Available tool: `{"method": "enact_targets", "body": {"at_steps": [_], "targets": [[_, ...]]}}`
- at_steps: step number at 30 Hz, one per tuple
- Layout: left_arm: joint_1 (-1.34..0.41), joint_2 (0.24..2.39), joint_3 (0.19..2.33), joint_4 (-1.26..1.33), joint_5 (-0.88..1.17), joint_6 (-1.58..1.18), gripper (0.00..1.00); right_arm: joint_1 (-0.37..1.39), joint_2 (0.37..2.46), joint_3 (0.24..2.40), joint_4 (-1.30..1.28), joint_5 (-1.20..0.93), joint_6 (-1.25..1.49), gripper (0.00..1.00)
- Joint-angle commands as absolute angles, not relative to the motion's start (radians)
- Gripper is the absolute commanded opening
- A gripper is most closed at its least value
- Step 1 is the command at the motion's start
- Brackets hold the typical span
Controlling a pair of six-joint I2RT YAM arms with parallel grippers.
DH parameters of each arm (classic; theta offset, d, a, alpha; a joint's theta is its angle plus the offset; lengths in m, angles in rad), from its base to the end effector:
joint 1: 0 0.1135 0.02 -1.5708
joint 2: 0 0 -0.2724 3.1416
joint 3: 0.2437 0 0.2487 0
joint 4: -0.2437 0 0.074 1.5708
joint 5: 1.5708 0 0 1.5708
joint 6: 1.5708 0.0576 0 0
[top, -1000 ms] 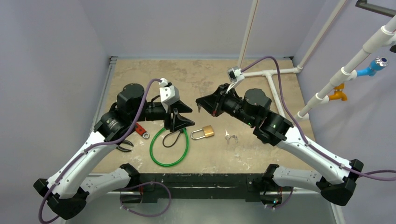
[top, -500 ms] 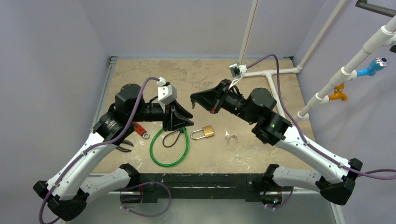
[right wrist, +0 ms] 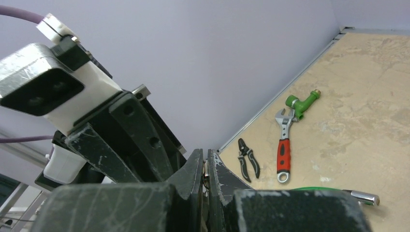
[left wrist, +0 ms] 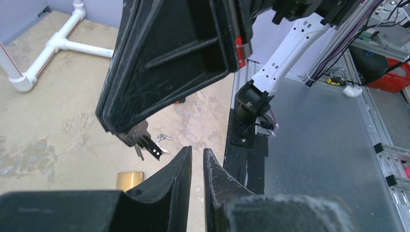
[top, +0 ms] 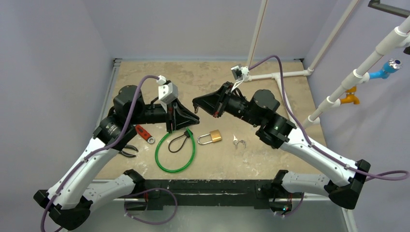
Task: Unlock with the key
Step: Adjust the key.
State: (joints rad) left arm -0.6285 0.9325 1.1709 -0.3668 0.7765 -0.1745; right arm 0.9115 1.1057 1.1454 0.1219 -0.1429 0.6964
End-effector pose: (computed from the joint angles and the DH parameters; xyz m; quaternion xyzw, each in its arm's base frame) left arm 0.1317 -0.1456 0.4328 0.4000 0.6210 -0.5005 0.4514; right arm 0.1564 0.2152 0.4476 -0.1234 0.6365 0.5793 0.4940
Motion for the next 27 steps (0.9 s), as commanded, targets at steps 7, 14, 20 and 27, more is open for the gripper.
{"method": "enact_targets", "body": {"at_steps": [7, 14, 20, 27], "targets": [[-0.622, 0.928, 1.234, -0.335, 0.818, -0.174, 0.03, 0.924, 1.102, 1.149, 0.203, -0.19, 0.712, 0.0], [-0.615, 0.918, 1.205, -0.309, 0.81, -0.157, 0.0, 0.933, 1.099, 1.128, 0.238, -0.215, 0.73, 0.0], [-0.596, 0.909, 1.2, -0.319, 0.772, -0.153, 0.0, 0.944, 1.073, 1.083, 0.268, -0.213, 0.74, 0.0], [-0.575, 0.902, 1.188, -0.318, 0.805, -0.203, 0.0, 0.948, 1.015, 1.059, 0.29, -0.187, 0.738, 0.0]]}}
